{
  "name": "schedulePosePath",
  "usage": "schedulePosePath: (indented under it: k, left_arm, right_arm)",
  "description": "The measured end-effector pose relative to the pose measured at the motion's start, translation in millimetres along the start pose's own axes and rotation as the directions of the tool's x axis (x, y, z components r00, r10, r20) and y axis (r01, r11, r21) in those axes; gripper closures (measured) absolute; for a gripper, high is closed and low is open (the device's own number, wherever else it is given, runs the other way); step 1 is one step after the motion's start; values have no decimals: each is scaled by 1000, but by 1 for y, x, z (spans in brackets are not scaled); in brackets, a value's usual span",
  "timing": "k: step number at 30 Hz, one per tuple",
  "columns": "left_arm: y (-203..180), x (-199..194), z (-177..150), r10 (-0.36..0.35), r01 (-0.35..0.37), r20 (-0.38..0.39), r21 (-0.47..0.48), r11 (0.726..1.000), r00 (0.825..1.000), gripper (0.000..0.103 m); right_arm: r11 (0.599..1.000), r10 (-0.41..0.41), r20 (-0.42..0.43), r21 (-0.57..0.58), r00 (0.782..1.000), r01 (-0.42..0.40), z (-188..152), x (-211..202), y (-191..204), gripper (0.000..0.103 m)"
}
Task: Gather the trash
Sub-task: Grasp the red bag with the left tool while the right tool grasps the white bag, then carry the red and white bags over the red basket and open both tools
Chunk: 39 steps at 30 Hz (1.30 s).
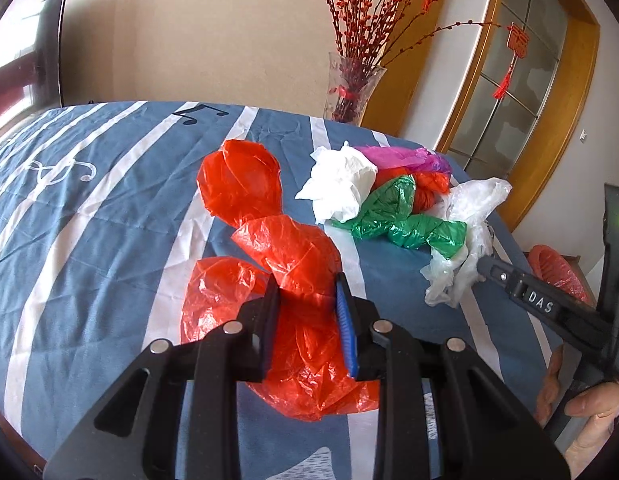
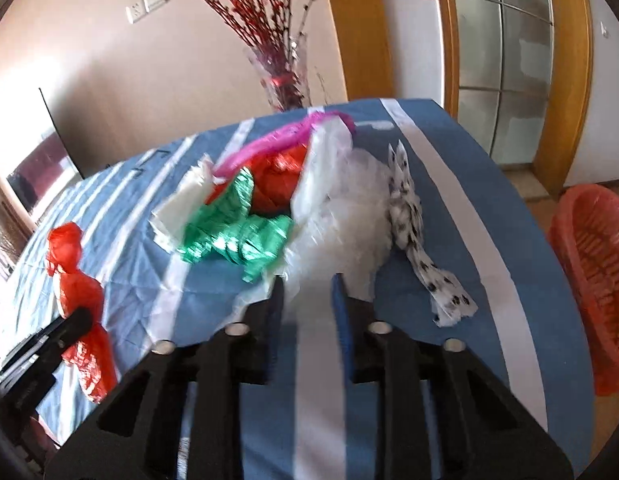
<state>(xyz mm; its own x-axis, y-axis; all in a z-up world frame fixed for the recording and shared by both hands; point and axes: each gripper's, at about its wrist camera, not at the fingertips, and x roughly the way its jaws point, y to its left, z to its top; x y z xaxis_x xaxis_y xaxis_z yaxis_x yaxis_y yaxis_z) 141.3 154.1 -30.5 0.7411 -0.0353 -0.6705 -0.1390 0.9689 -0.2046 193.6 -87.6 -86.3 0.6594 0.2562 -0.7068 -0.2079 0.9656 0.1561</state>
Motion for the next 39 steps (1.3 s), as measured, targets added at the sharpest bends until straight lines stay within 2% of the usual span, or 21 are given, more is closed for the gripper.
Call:
schedulePosePath:
  k: [3,10,11,14,19,20,22,24,26,29,33,39]
  left_arm:
    - [-2,3,-1,-8,8,-9,0,1000,1000,76]
    - [-8,4,-2,-21,21,-12,4,1000,1000,76]
    - [-9,3,-3,-21,22,-11,5,1000,1000,76]
    - [-10,2,-2,-22,22,-9,6,1000,1000,76]
    - [-10,2,-2,-23,23,-11,4,1000,1000,75]
    - [-10,2,-2,-24,24,-11,4,1000,1000,75]
    - [-10,2,-2,-25,25,-14,5,1000,1000,75]
    - [-11,2,-3,-27,27,-14,8,1000,1000,75]
    - [-12,2,-3,-29,29,-13,11,1000,1000,75]
    - [-14,2,-2,-36,37,-14,15,999,999,75]
    - [-21,1,-1,-49,49,-13,27,998,999,75]
    - [-43,-3,3,-89,89,-9,58,994,996,75]
  right_arm:
    - [1000,-10,-23,3,1000,10,-5,2,-7,102]
    - [999,38,38,26,999,-39,-1,-14,-10,100]
    - [998,45,46,34,998,-47,2,-15,-9,95]
    - [998,49,68,42,996,-52,8,-18,-5,58]
    - [999,19,63,47,998,-22,14,-6,3,58]
    - [999,6,52,44,999,-8,15,-3,4,58]
    - [999,-28,14,46,1000,27,15,8,3,68]
    - [998,-35,-14,58,999,35,12,13,-1,89]
    - [997,-40,-18,64,999,41,8,12,-8,99]
    - [998,-26,11,55,1000,26,5,1,-14,100]
    - [998,37,80,40,996,-40,6,-27,-20,100]
    - [992,114,182,33,977,-122,12,-69,-28,100]
